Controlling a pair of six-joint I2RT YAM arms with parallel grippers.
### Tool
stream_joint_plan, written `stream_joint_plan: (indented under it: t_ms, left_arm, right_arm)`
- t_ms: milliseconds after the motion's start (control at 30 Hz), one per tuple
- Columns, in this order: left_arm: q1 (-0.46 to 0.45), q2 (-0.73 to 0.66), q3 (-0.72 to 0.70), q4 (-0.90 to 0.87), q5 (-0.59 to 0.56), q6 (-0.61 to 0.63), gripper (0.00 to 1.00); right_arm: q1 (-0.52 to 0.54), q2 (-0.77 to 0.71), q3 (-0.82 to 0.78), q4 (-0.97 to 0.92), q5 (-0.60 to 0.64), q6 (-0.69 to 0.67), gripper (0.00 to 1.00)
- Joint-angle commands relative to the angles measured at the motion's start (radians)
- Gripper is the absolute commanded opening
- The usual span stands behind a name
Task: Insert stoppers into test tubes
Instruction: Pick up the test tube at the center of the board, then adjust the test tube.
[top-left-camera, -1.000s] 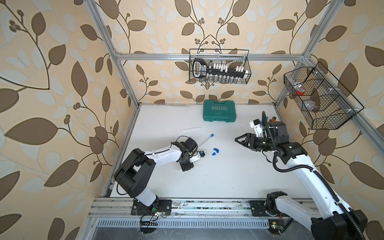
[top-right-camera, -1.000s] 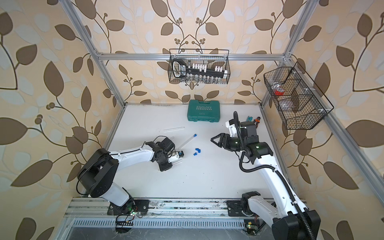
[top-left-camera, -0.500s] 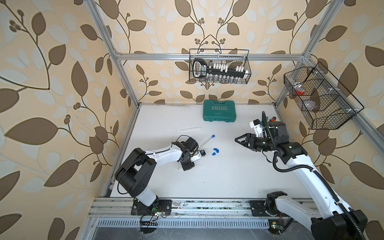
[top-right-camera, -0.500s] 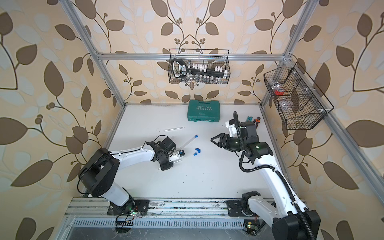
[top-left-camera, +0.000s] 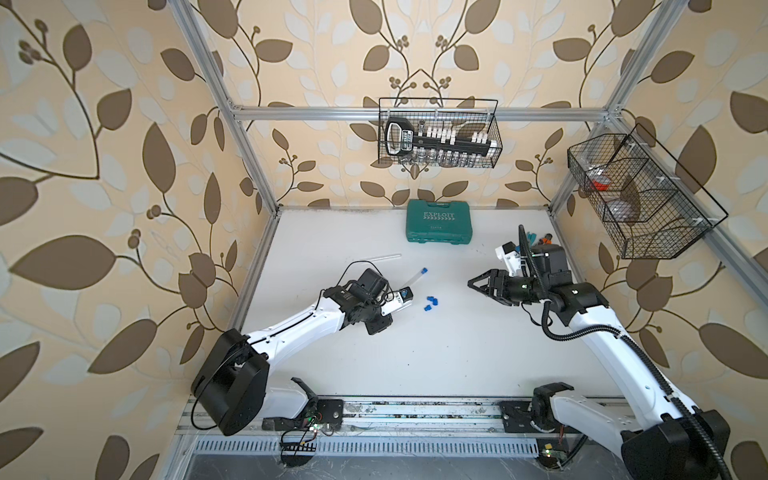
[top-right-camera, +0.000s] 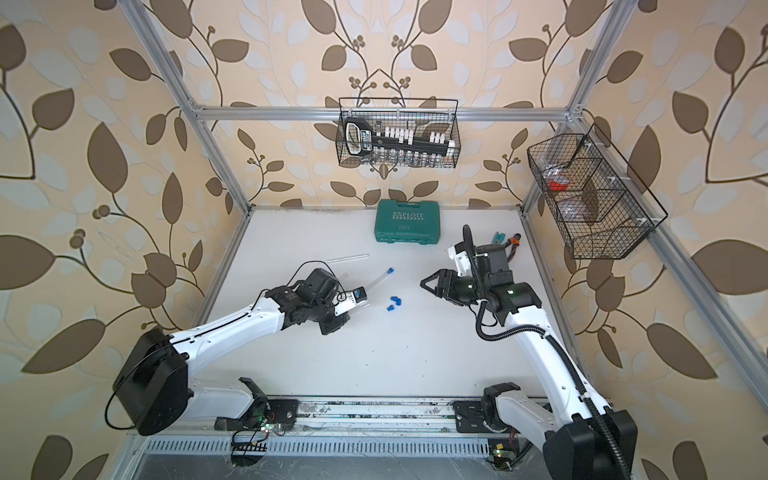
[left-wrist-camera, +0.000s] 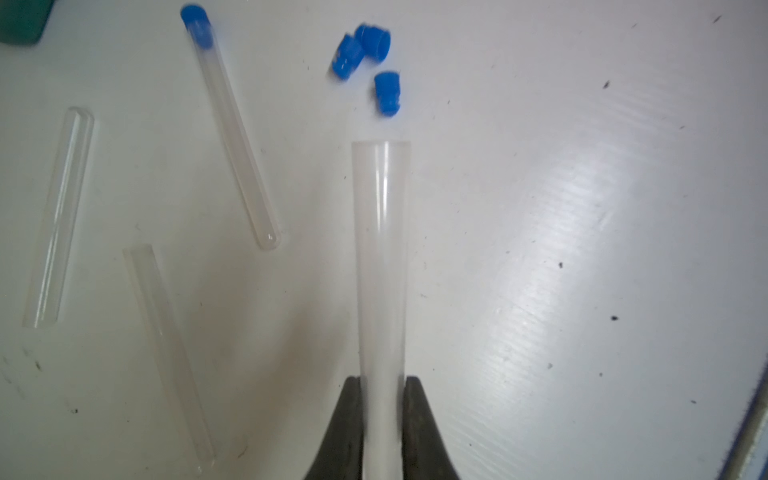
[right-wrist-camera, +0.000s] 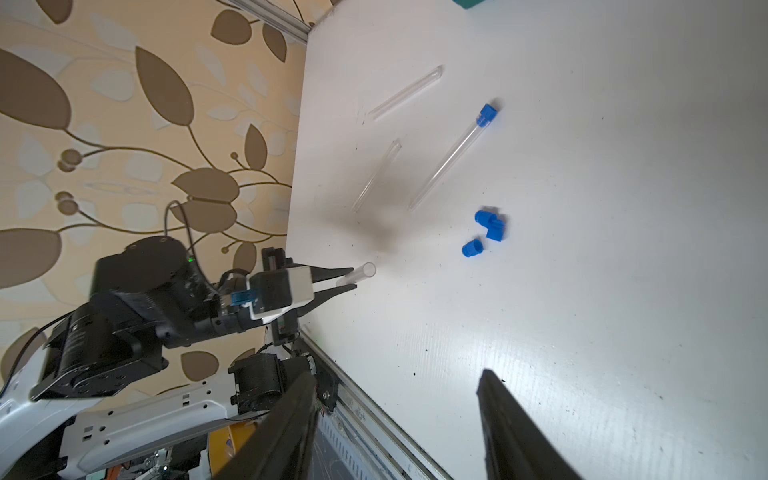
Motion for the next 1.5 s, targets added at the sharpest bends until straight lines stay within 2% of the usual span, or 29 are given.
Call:
stream_joint_plan:
  t_ms: [0,300,567,667,767,1467]
  left_arm:
    - [-0.023,-0.041,-0.005,0.057,0.130,0.024,0.12]
    - [-0.048,-0.090,-0.023,0.154,0.232,0.032,0.12]
    - [-0.052,-0.106,-0.031,0.147,0.222,0.067,0.13]
    - [-0.057,-0.106,-0.032,0.151,0.207,0.078,0.12]
    - [-0.061,-0.106,-0.034,0.154,0.197,0.088,0.12]
    - [-0.080,-0.115,-0.039,0.145,0.175,0.108,0.12]
  right_arm:
    - [0.068,0.063,0.021,-0.048,-0.043,-0.003,0.60]
    - [0.261,0.146,0.012,0.061,-0.062,0.098,0.61]
    - [0.345,0.197,0.009,0.177,-0.087,0.184,0.57]
    - [0.362,0.226,0.018,0.193,-0.101,0.195,0.49]
    - [0.374,0.252,0.035,0.172,-0.086,0.186,0.45]
    - [0.388,0.327,0.076,0.171,-0.081,0.166,0.27]
